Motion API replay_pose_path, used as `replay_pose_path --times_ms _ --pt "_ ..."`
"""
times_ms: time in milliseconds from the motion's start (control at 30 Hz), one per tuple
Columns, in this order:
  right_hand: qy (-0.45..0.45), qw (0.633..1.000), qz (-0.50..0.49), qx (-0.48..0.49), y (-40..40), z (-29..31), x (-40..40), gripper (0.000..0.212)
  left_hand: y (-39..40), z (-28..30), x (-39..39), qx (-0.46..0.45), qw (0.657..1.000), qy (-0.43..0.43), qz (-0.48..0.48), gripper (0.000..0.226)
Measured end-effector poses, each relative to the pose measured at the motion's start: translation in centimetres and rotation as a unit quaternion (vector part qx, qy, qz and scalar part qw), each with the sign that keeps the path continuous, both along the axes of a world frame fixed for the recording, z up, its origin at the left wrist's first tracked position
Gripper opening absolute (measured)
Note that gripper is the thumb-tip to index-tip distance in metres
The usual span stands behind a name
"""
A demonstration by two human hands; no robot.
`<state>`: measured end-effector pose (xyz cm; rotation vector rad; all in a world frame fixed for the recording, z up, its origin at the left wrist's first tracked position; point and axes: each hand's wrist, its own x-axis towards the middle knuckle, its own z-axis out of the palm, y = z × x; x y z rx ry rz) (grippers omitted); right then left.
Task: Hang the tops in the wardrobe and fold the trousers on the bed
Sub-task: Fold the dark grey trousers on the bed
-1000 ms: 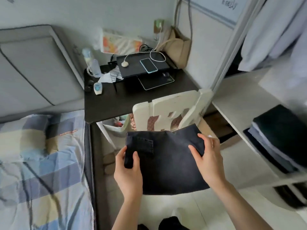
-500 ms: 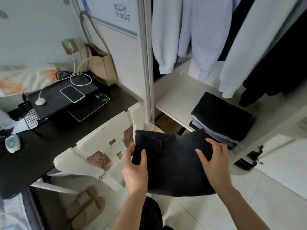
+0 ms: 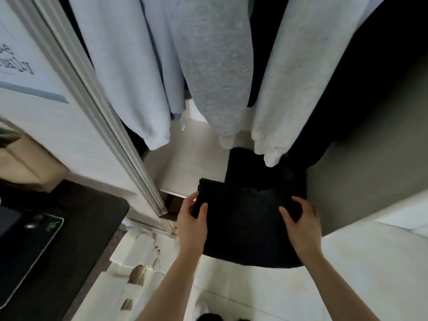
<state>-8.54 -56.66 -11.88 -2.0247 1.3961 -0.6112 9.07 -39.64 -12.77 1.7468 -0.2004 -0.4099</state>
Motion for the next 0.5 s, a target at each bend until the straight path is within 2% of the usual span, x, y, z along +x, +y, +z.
replay_pose_path --times_ms 100,233,300,367,400,467,500 --pt "-0.020 0.998 -0.057 0.011 -3.9 0.1 2.1 0.041 -5.4 -0.1 3.8 -0.027 0.998 0.011 -0.063 0.031" --pt "-0.067 0.984 -0.136 -0.096 -8.6 -0.2 4.7 0.037 -12.5 -0.2 7.2 -0.076 0.993 -0.043 -0.082 0.033" --pt "-0.061 0.977 -0.162 -0.121 -10.7 -1.3 5.8 0.036 -15.1 -1.4 8.4 -0.074 0.989 -0.039 -0.118 0.032" --pt "0.023 0.985 -0.158 -0.070 -12.7 -3.6 6.6 0.043 -17.4 -4.0 9.4 -0.007 0.975 -0.005 -0.220 0.042" --pt "0.079 0.988 -0.129 -0.028 -13.1 -4.3 6.7 0.050 -17.5 -4.9 9.8 0.061 0.958 -0.003 -0.279 0.059" --pt "0.192 0.979 -0.059 0.041 -13.5 -6.3 6.7 0.062 -17.6 -7.1 10.3 0.218 0.896 -0.007 -0.387 0.090" --pt "0.221 0.973 -0.039 0.058 -13.5 -7.3 6.5 0.065 -17.4 -8.1 10.1 0.263 0.872 -0.017 -0.412 0.097"
